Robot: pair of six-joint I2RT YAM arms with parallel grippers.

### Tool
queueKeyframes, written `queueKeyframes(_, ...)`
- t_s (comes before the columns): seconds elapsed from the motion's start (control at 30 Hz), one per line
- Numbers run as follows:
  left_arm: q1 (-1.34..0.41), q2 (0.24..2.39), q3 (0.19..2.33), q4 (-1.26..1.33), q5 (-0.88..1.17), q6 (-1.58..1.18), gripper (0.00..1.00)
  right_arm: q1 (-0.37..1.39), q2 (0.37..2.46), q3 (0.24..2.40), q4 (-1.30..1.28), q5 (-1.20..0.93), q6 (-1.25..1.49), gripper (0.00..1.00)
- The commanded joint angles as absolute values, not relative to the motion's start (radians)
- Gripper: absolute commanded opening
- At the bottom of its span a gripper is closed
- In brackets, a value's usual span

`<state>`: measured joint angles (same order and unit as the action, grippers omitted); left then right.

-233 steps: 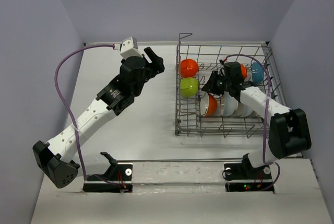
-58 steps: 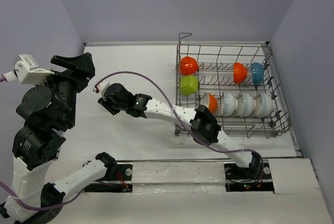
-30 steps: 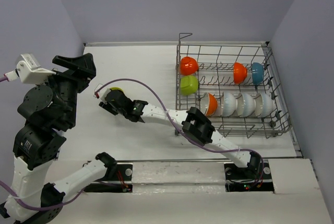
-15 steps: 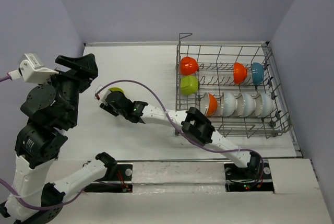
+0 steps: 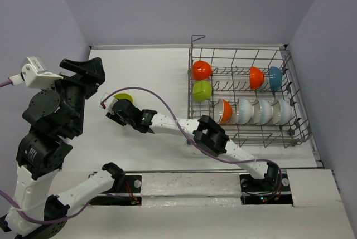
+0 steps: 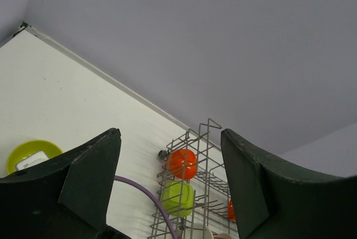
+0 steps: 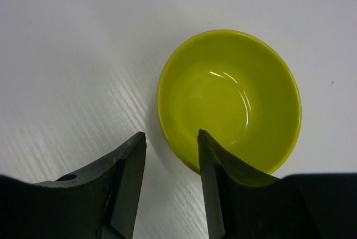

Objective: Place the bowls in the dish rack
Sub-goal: Pick up the bowl from the corner of the board.

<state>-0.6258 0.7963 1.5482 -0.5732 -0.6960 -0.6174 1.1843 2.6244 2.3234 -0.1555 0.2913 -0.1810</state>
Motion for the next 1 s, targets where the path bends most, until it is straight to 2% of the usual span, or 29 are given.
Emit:
queueKeyframes(0.0,-0.62,0.798,1.539,-0.535,-0.701,-0.604,0.81,1.195,2.66,2.339,-0.123,0.293,-0.192,0.48)
queueKeyframes(0.2,-0.62,0.796,1.537,-0.532,-0.701,-0.604,0.81,1.195,2.666,2.342,-0.126,0.296,-0.193,0.45)
queueKeyframes(0.4,-0.62,0.796,1.534,-0.534,-0.703,-0.604,0.81,1.195,2.655,2.338,-0.126,0.298,-0.195,0.35)
queueKeyframes(0.57,-0.62,0.793,1.525,-0.534,-0.704,-0.607,0.81,1.195,2.625,2.322,-0.127,0.305,-0.193,0.2)
queueKeyframes(0.63,-0.62,0.793,1.52,-0.531,-0.703,-0.607,0.81,1.195,2.603,2.313,-0.126,0.304,-0.189,0.17)
queueKeyframes(0.83,-0.62,0.787,1.502,-0.515,-0.707,-0.609,0.81,1.195,2.455,2.241,-0.126,0.281,-0.158,0.01)
queueKeyframes(0.97,-0.62,0.785,1.493,-0.502,-0.71,-0.609,0.81,1.195,2.32,2.169,-0.126,0.249,-0.123,0.01)
